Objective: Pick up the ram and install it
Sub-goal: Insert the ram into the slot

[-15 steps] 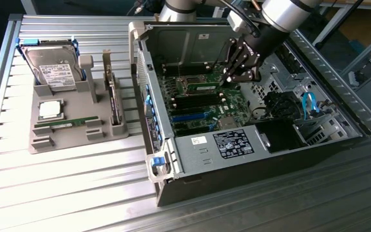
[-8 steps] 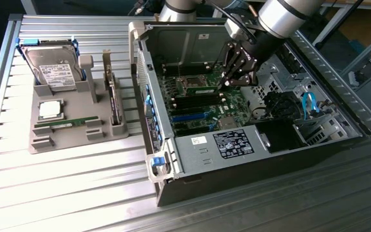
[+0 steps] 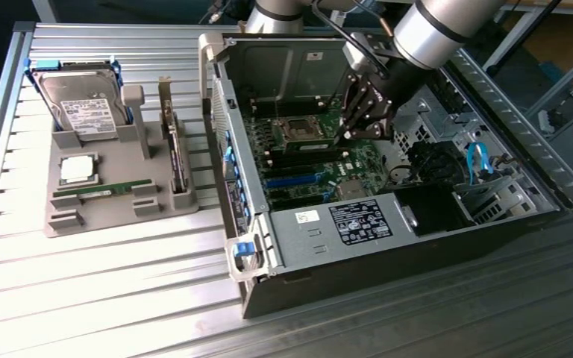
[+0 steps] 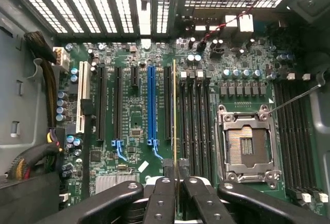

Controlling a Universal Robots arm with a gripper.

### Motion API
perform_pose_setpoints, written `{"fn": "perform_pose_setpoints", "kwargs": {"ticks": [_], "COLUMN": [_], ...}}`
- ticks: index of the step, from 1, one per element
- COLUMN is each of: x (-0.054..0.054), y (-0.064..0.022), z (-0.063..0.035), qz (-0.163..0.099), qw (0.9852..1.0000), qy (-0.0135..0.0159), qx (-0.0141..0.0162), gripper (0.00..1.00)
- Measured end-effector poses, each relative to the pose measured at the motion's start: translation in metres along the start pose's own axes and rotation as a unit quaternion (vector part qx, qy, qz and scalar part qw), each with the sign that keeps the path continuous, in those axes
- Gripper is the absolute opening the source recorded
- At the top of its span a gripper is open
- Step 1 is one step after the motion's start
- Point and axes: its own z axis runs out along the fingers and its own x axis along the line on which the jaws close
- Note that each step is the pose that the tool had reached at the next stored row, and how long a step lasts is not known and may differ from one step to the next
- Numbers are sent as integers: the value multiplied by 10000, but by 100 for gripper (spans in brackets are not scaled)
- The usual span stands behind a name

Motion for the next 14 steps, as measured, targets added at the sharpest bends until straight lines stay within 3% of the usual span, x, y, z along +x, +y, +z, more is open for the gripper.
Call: {"fn": "perform_pose_setpoints", "kwargs": {"ticks": [10,14], "x": [-3,-74], "y": [-6,-6], "z": [22,32], "qz": [0,0], "qw": [10000,10000], "qy": [-1,0], "qx": [0,0], "gripper": [12,12]}}
